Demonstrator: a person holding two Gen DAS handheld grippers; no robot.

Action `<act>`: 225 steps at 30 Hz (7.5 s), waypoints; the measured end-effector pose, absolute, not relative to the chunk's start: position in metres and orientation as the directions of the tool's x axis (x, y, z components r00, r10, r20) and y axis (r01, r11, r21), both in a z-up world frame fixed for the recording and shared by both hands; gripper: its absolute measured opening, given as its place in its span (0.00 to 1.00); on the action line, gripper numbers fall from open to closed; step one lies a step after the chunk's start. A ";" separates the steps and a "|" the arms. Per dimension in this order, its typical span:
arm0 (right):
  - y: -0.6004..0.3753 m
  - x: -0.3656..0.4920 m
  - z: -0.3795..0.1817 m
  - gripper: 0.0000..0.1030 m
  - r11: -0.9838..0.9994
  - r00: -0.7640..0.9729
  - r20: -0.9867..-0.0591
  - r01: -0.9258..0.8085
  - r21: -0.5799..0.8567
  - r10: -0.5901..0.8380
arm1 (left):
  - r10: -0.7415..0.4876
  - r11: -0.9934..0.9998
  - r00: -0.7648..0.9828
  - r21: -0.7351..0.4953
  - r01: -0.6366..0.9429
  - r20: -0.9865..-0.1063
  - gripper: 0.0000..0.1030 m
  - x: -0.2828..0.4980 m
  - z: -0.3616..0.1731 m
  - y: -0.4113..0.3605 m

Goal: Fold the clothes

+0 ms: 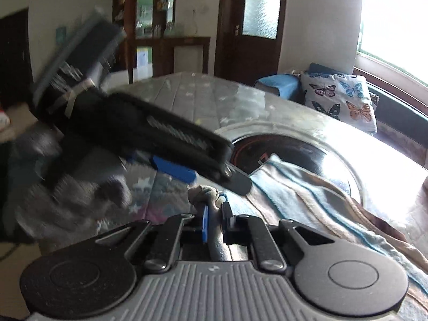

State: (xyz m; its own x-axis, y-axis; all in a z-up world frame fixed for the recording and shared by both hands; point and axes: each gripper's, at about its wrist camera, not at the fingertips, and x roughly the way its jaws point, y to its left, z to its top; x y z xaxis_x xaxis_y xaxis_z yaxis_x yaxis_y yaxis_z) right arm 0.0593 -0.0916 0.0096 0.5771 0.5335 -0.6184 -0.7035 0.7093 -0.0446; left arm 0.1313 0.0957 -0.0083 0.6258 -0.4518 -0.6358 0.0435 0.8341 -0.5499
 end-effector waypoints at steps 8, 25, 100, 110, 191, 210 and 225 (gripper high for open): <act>-0.110 0.053 0.021 0.08 0.701 0.564 -0.579 -0.713 0.017 0.588 | -0.541 0.738 0.572 -0.675 -0.028 -0.616 0.52 0.142 -0.022 0.093; -0.200 0.072 0.016 0.21 0.818 0.601 -0.615 -0.559 0.133 0.511 | -0.531 0.754 0.593 -0.657 0.004 -0.606 0.14 0.141 -0.020 0.084; -0.397 -0.032 -0.034 0.74 0.998 0.797 -0.601 -0.027 0.057 0.056 | -0.543 0.825 0.478 -0.330 0.460 -0.691 0.67 0.138 0.044 -0.211; -0.428 -0.025 -0.001 0.74 0.984 0.814 -0.569 -0.014 0.178 0.115 | -0.466 0.862 0.508 -0.244 0.443 -0.725 0.68 0.115 0.017 -0.149; -0.447 0.010 -0.024 0.22 0.910 0.728 -0.643 0.065 0.409 0.237 | -0.501 0.624 0.550 0.162 0.765 -0.668 0.10 0.042 -0.009 -0.150; -0.408 0.096 0.003 0.22 0.968 0.776 -0.589 -0.110 0.225 0.225 | -0.508 0.768 0.582 -0.028 0.640 -0.635 0.31 0.140 0.020 -0.152; -0.418 0.134 -0.014 0.22 0.965 0.751 -0.621 -0.081 0.250 0.224 | -0.549 0.763 0.518 -0.141 0.630 -0.656 0.29 0.214 0.008 -0.190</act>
State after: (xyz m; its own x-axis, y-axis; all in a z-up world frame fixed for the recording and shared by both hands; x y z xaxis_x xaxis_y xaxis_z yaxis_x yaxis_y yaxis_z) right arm 0.1338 -0.4176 -0.0145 0.7514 0.2239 -0.6207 -0.0807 0.9648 0.2504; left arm 0.2137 -0.1904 0.0082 0.5181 -0.5489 -0.6560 0.6303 0.7634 -0.1409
